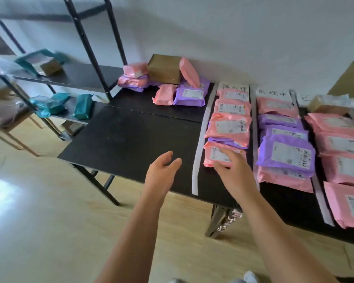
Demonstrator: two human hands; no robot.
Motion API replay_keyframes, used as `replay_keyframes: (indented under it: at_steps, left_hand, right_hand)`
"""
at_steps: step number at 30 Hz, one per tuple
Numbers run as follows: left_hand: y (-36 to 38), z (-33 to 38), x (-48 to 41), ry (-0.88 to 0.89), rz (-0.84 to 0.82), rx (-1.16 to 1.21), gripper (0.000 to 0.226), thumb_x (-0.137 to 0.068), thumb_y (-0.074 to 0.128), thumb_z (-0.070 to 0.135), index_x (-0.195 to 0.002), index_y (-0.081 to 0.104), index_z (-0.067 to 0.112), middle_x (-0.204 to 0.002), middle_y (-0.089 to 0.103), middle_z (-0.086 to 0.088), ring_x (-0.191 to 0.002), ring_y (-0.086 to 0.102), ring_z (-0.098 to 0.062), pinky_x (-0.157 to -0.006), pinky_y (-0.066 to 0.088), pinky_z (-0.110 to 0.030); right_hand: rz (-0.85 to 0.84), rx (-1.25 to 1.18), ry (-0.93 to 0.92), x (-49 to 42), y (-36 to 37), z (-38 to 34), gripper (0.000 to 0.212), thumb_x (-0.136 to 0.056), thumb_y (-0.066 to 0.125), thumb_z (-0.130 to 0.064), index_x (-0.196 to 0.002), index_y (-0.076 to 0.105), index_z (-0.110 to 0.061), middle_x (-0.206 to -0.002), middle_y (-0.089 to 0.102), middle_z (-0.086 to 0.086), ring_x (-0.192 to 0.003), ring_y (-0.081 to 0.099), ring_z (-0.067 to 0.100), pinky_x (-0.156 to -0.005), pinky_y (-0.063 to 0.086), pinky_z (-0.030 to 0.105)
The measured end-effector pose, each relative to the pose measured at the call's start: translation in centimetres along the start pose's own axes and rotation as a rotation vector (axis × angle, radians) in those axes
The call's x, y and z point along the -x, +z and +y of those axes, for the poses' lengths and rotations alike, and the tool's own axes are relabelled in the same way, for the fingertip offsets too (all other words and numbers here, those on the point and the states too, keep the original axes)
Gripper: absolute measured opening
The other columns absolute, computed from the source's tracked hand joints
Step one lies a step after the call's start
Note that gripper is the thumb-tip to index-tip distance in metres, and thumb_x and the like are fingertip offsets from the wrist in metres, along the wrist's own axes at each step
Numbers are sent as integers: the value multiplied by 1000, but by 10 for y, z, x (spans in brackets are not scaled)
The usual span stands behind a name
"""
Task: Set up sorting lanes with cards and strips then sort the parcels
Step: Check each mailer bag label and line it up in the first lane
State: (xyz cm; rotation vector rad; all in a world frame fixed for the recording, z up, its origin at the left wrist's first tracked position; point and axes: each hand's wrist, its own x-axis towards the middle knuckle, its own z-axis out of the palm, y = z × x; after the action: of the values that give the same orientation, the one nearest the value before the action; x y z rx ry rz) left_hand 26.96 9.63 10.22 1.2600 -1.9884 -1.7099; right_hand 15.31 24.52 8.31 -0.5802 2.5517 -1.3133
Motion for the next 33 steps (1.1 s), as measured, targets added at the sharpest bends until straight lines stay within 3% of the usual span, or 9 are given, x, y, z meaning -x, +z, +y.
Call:
replay_keyframes:
  at_steps: [5, 9, 14, 20, 25, 28, 33]
  left_hand:
    - [-71, -14, -13, -13, 67, 55, 49, -95, 64, 32, -142, 53, 26, -135, 59, 8, -122, 56, -12, -108, 45, -40]
    - [-106, -17, -39, -11, 104, 65, 49, -95, 64, 33, -143, 52, 27, -135, 59, 6, -122, 56, -14, -107, 46, -39]
    - [-133, -5, -91, 28, 104, 12, 49, -97, 61, 35, -144, 50, 29, -139, 57, 8, -123, 55, -12, -106, 47, -36]
    - [-166, 22, -180, 40, 92, -60, 49, -98, 59, 36, -145, 47, 32, -140, 55, 9, -106, 52, -2, -78, 39, -14]
    - [-191, 44, -250, 19, 107, -106, 49, -97, 60, 35, -144, 48, 32, -138, 56, 11, -104, 55, 0, -54, 42, -5]
    - [-196, 48, -289, 31, 98, -108, 48, -95, 62, 36, -142, 51, 33, -134, 59, 14, -105, 57, 1, -65, 39, -9]
    - [-189, 60, -345, 51, 11, -139, 49, -94, 63, 36, -141, 52, 32, -133, 59, 13, -106, 58, 1, -69, 38, -9]
  right_hand:
    - [-86, 28, -49, -3, 62, -46, 48, -95, 65, -30, -141, 52, -25, -144, 51, -4, -131, 48, 13, -105, 40, 31]
    - [-131, 34, -63, -22, 98, -71, 49, -95, 65, -32, -141, 50, -30, -146, 49, -8, -134, 45, 11, -98, 36, 24]
    - [-143, 42, -44, -73, 137, -98, 48, -95, 66, -31, -141, 51, -31, -147, 48, -6, -135, 46, 14, -98, 42, 28]
    - [-126, 17, -10, -158, 197, -135, 50, -95, 65, -32, -142, 49, -32, -148, 46, -5, -135, 46, 15, -102, 43, 34]
    - [-160, -11, -27, -220, 236, -164, 49, -95, 64, -31, -142, 50, -29, -146, 48, -6, -133, 46, 12, -96, 35, 26]
    - [-155, -12, -28, -250, 250, -174, 49, -95, 63, -31, -142, 50, -29, -146, 48, -6, -133, 46, 12, -95, 34, 25]
    - [-118, 42, 39, -287, 255, -176, 51, -94, 65, -32, -142, 49, -31, -146, 48, -7, -133, 47, 13, -93, 35, 25]
